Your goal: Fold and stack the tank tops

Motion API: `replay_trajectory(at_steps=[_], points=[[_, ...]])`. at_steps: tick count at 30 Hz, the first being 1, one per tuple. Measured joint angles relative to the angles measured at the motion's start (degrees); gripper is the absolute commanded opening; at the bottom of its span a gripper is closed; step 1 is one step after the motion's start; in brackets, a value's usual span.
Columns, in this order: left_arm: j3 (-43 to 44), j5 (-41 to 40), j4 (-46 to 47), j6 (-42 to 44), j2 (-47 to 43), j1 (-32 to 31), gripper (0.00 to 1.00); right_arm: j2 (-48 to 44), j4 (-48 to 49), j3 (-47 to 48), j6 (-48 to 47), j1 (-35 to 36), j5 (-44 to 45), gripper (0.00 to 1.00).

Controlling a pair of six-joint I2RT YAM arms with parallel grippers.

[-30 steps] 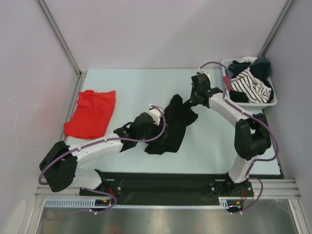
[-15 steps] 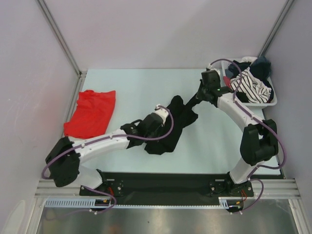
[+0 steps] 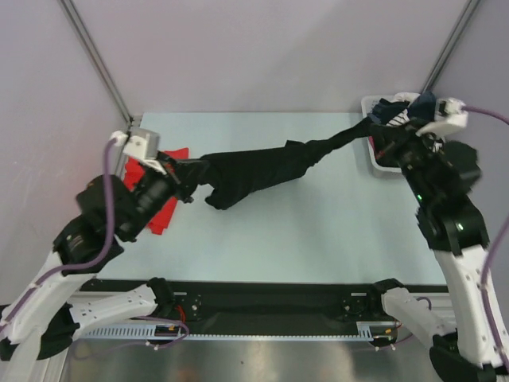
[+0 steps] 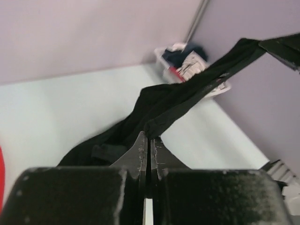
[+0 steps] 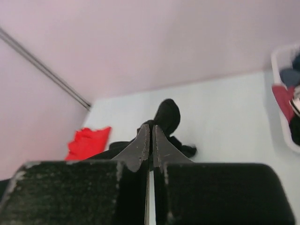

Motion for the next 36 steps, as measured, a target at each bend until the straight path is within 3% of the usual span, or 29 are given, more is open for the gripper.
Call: replay_trajectory(at_steps=[8,13,23,36], points=[[4.5,4.4,-2.0,3.1,-6.3,-0.3,0.0,-15.7,-0.5,1.8,0.1,0.2,-6.2,0.0],[6.6,4.4,-4.3,4.7,-7.1,-0.3,0.0,-14.7,-3.7,4.5,0.0,0.3,-8.9,0.0],[21.5,9.5,-3.8,8.8,-3.9,-0.3,0.0,-7.9,-3.6,19.8,-0.2,0.2,-16.2,0.0],[25.0,23.6,5.9,9.6,-5.2,-0.4,0.0,-17.5,8.5,23.7,0.6,-4.3,-24.5,0.0]])
